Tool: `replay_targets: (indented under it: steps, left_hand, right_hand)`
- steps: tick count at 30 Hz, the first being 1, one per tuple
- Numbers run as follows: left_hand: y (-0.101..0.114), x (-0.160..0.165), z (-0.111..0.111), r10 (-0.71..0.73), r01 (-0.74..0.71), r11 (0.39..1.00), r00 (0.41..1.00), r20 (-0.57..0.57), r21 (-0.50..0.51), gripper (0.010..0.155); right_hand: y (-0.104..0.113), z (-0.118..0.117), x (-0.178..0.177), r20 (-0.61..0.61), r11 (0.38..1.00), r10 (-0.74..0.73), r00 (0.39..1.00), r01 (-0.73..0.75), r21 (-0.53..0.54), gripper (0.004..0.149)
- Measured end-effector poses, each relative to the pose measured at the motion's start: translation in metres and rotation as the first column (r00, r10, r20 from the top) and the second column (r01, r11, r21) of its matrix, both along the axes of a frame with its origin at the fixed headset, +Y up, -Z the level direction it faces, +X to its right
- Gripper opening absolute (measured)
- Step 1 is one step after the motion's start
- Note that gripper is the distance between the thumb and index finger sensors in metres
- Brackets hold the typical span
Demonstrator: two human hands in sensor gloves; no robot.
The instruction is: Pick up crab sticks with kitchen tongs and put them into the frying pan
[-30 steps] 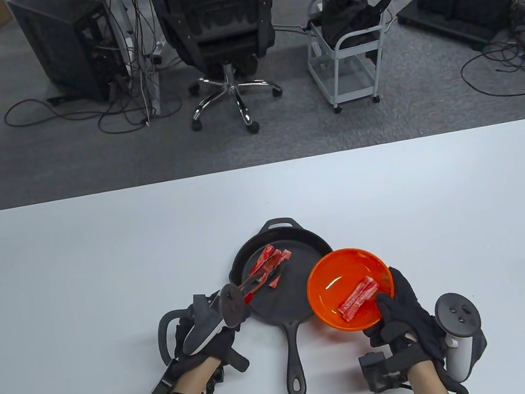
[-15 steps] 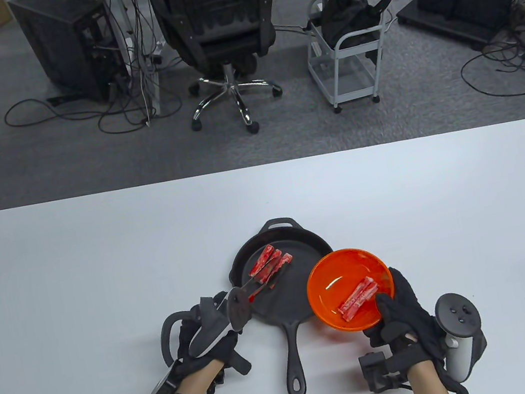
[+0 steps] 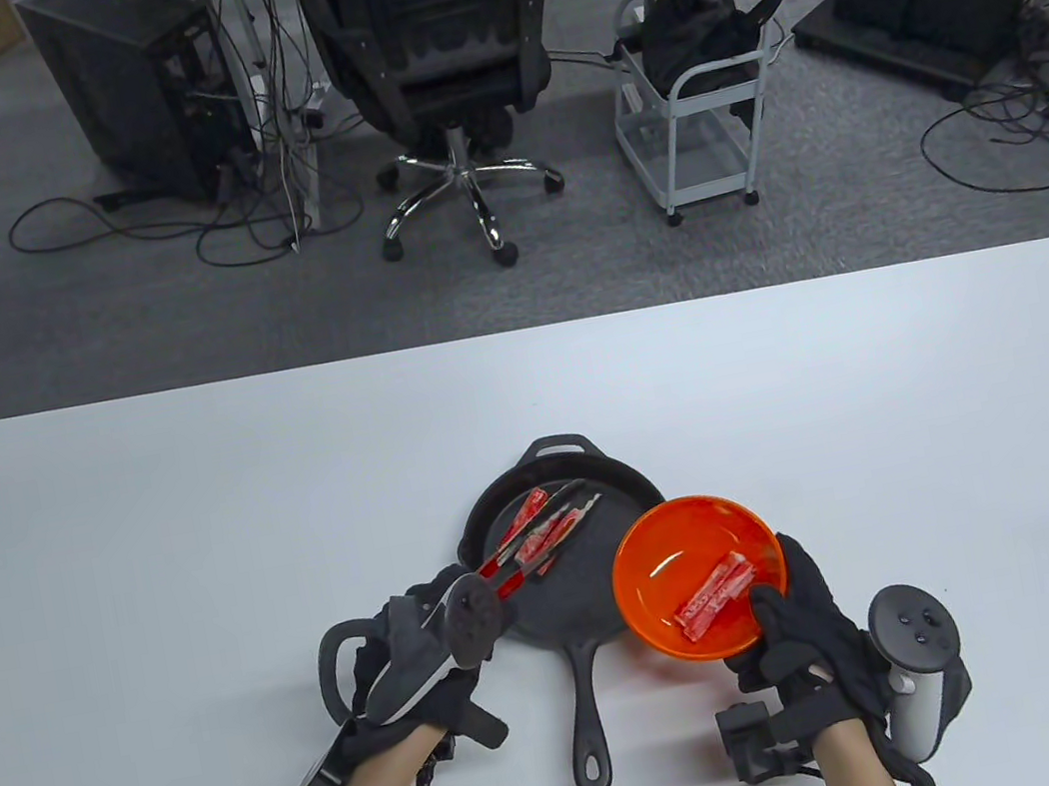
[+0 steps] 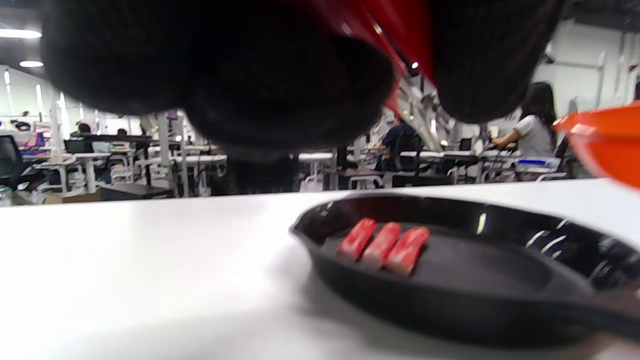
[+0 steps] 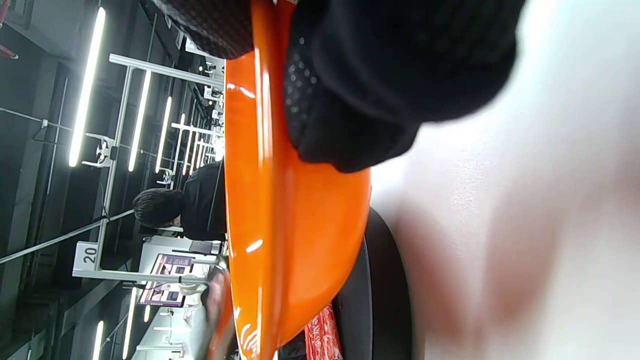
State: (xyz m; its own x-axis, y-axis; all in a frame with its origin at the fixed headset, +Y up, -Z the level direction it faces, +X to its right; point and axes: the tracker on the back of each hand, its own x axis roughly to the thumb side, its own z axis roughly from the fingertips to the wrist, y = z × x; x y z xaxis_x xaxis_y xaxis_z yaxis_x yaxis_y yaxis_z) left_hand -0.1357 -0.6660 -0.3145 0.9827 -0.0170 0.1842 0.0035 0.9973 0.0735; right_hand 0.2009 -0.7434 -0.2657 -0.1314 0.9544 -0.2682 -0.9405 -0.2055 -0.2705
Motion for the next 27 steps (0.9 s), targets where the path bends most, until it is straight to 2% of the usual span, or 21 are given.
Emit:
replay_targets:
  steps: [6, 10, 14, 27]
  left_hand:
    - [0.019, 0.016, 0.023, 0.033, -0.039, 0.998, 0.994, 0.104, 0.05, 0.076]
    - [0.02, 0.028, 0.035, 0.052, -0.056, 0.998, 0.983, 0.177, 0.02, 0.076]
    - [0.017, 0.046, 0.048, 0.012, -0.018, 1.0, 0.97, 0.242, 0.024, 0.076]
    - [0.004, 0.059, 0.053, -0.022, 0.038, 0.998, 0.956, 0.291, -0.051, 0.077]
  right_hand:
    - [0.0, 0.0, 0.0, -0.002, 1.0, 0.001, 1.0, -0.001, 0.0, 0.064]
    - [0.0, 0.0, 0.0, -0.001, 1.0, 0.002, 1.0, -0.002, 0.0, 0.064]
    - [0.0, 0.0, 0.0, -0.003, 1.0, 0.004, 1.0, -0.004, -0.002, 0.063]
    - [0.001, 0.0, -0.002, -0.01, 1.0, 0.017, 1.0, -0.017, 0.006, 0.064]
